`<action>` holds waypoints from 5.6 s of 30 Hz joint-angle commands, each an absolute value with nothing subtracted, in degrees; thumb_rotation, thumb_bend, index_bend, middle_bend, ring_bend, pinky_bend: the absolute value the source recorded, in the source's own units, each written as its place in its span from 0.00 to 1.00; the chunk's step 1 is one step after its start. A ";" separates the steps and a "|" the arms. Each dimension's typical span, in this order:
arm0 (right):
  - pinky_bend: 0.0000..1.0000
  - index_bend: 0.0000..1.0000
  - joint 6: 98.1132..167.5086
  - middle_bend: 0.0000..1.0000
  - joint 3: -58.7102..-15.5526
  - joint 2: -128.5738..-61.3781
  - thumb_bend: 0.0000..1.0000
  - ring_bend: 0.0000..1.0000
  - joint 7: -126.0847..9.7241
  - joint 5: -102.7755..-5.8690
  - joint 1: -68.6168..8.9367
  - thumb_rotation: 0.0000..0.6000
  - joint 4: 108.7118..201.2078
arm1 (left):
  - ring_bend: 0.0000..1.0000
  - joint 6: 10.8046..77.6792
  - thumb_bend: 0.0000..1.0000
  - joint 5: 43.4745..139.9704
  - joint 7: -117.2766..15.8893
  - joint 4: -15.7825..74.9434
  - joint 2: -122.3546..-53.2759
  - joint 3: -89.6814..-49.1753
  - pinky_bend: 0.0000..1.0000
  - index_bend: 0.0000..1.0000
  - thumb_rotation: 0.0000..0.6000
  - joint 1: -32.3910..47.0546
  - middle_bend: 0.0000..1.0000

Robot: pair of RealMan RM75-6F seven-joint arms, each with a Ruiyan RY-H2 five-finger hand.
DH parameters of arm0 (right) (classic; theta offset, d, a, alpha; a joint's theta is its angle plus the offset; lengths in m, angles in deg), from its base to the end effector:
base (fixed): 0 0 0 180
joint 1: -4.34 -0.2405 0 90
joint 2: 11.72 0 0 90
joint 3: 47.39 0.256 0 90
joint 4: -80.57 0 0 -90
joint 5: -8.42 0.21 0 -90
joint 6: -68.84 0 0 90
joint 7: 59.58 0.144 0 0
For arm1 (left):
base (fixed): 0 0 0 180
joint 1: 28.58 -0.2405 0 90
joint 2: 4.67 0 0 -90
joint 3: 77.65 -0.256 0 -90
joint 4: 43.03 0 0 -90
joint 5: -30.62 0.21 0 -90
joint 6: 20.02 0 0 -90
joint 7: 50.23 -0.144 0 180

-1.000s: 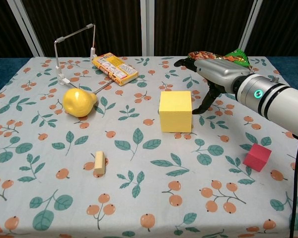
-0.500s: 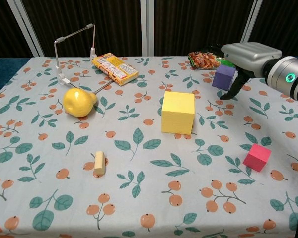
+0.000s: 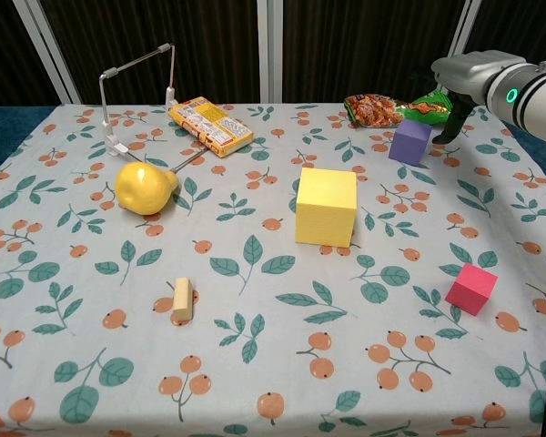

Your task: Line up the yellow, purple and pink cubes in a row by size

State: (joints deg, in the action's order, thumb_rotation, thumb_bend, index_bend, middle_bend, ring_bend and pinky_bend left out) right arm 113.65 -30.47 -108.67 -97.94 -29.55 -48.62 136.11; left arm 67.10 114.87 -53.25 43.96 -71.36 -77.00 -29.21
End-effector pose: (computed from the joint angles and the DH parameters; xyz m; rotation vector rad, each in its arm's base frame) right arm -0.1877 -0.4504 -0.0032 1.6273 -0.8600 0.5267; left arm -0.3453 0.1417 0.1550 -1.3370 -0.8962 -0.7387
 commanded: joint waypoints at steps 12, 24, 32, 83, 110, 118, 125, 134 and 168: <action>0.00 0.13 111.10 0.26 -25.79 -119.95 0.14 0.03 -105.22 -14.64 -55.62 1.00 120.90 | 0.22 66.69 0.12 114.61 -53.28 43.87 -71.45 -77.13 0.20 0.31 1.00 -29.27 0.28; 0.00 0.21 108.97 0.31 -24.20 -123.84 0.23 0.05 -99.21 -18.97 -56.21 1.00 113.96 | 0.22 66.56 0.12 114.35 -53.01 43.75 -71.34 -77.15 0.20 0.31 1.00 -29.44 0.28; 0.00 0.25 108.16 0.34 -24.78 -122.64 0.27 0.08 -93.22 -25.55 -54.84 1.00 114.41 | 0.22 66.64 0.12 114.29 -52.69 43.77 -71.23 -77.10 0.20 0.31 1.00 -29.54 0.28; 0.00 0.17 124.30 0.28 -41.19 -105.49 0.28 0.06 -81.32 -59.31 -35.10 1.00 160.42 | 0.22 67.43 0.12 115.59 -51.24 43.16 -71.71 -77.22 0.20 0.31 1.00 -29.58 0.28; 0.00 0.00 121.42 0.03 -37.26 -103.54 0.05 0.00 -75.33 -55.49 -35.38 1.00 155.02 | 0.22 68.01 0.12 116.17 -52.00 44.11 -71.35 -77.27 0.20 0.31 1.00 -29.75 0.28; 0.00 0.00 119.87 0.02 -36.62 -109.15 0.03 0.00 -72.74 -56.30 -37.19 1.00 148.23 | 0.22 67.67 0.12 115.79 -52.31 44.33 -71.21 -77.29 0.20 0.31 1.00 -29.76 0.28; 0.00 0.00 120.06 0.02 -36.17 -111.22 0.03 0.00 -72.67 -57.17 -38.12 1.00 146.41 | 0.22 67.47 0.12 115.61 -52.14 44.12 -71.23 -77.23 0.20 0.31 1.00 -29.70 0.28; 0.00 0.00 121.86 0.02 -37.30 -108.58 0.04 0.00 -73.34 -58.64 -36.63 1.00 149.03 | 0.22 67.69 0.12 115.50 -51.51 43.60 -71.37 -77.29 0.20 0.31 1.00 -29.98 0.28; 0.00 0.26 130.88 0.12 -56.23 -91.61 0.22 0.00 -58.11 -91.41 -25.99 1.00 154.47 | 0.22 69.12 0.12 117.30 -52.49 45.82 -70.57 -77.12 0.20 0.31 1.00 -29.59 0.28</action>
State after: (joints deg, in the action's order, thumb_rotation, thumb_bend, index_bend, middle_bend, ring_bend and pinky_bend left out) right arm 131.12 -56.34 -91.16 -58.05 -91.45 -25.96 154.83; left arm 69.12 117.30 -52.50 45.81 -70.57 -77.12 -29.58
